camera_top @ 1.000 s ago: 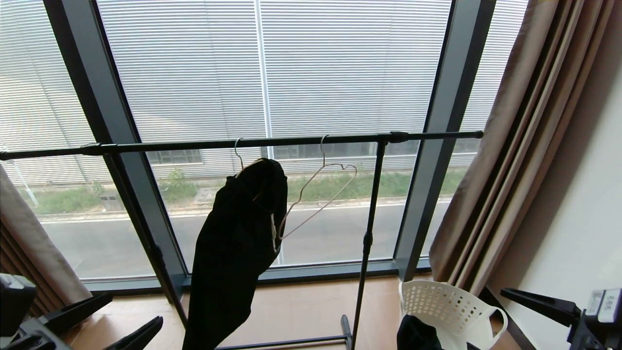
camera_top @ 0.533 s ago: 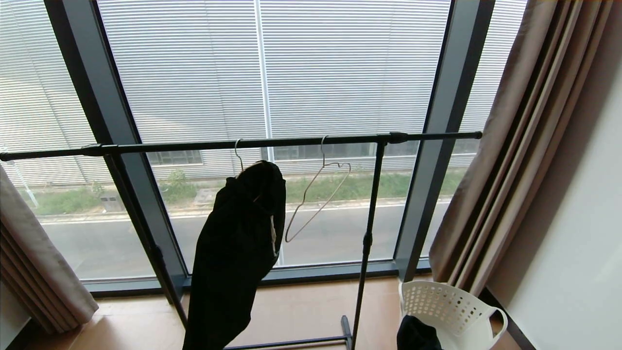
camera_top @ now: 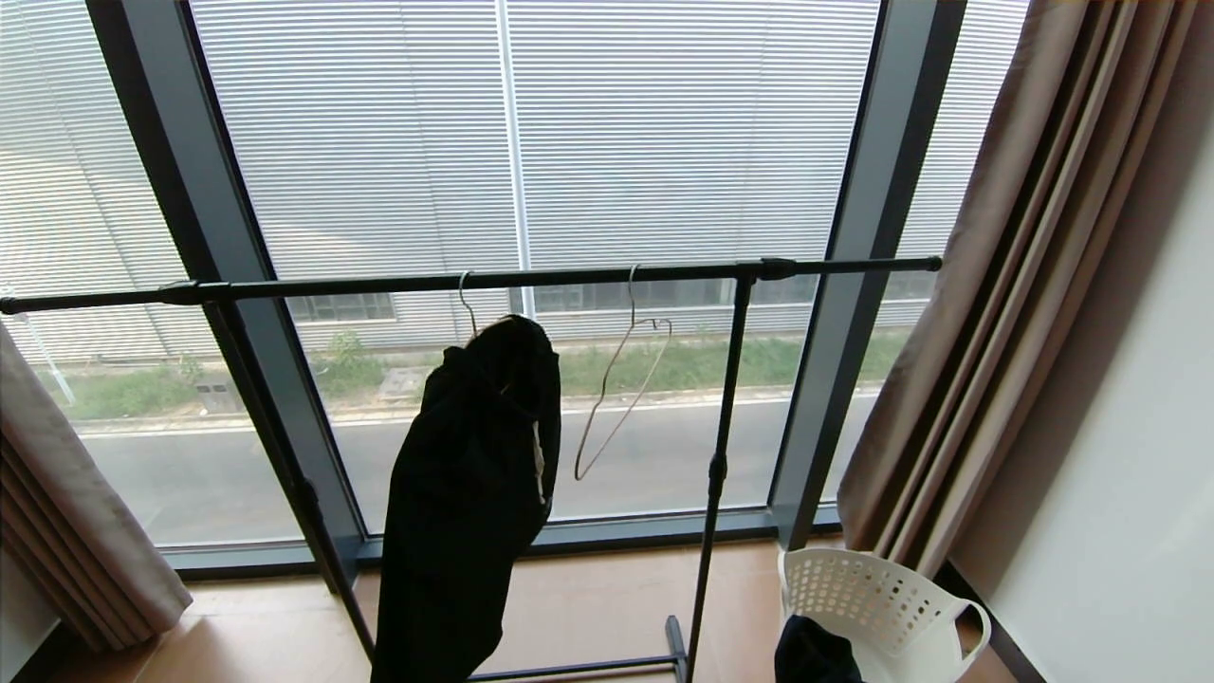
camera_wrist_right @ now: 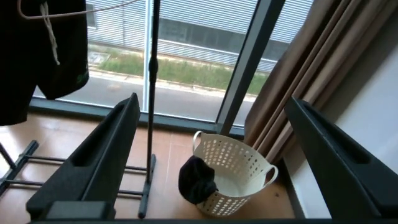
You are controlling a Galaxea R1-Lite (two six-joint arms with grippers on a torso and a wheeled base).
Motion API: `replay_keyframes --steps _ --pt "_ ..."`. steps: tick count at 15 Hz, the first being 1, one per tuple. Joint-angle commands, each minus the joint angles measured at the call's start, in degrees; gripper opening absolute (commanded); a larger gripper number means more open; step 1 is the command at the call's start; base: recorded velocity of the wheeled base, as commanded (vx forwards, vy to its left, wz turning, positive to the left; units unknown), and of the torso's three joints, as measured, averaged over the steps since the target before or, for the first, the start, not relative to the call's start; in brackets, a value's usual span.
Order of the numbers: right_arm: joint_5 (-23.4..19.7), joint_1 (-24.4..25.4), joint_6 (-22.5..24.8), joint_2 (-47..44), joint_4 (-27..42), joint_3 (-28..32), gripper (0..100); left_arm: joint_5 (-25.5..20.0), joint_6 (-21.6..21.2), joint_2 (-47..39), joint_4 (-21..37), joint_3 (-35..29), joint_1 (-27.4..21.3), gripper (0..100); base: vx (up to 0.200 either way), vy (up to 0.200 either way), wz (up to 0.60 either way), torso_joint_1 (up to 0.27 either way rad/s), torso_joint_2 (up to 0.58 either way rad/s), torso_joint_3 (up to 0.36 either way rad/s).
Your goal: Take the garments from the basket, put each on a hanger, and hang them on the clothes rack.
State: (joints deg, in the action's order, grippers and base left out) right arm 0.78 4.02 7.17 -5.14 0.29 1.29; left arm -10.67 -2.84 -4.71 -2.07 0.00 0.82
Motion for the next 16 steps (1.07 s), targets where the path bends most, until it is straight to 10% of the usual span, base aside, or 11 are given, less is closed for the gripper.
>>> replay_keyframes --steps 1,16 --pt "-2.19 -3.76 0.21 5.14 -0.82 -0.94 100 -0.93 -0.41 4.71 0.23 0.00 -0.73 100 0.000 0.000 0.00 0.000 0.00 0.000" --pt "-4.03 -3.76 -4.18 5.14 -0.38 -1.29 100 4.95 -2.43 4.71 4.36 -0.70 -0.64 100 0.000 0.000 0.00 0.000 0.00 0.000"
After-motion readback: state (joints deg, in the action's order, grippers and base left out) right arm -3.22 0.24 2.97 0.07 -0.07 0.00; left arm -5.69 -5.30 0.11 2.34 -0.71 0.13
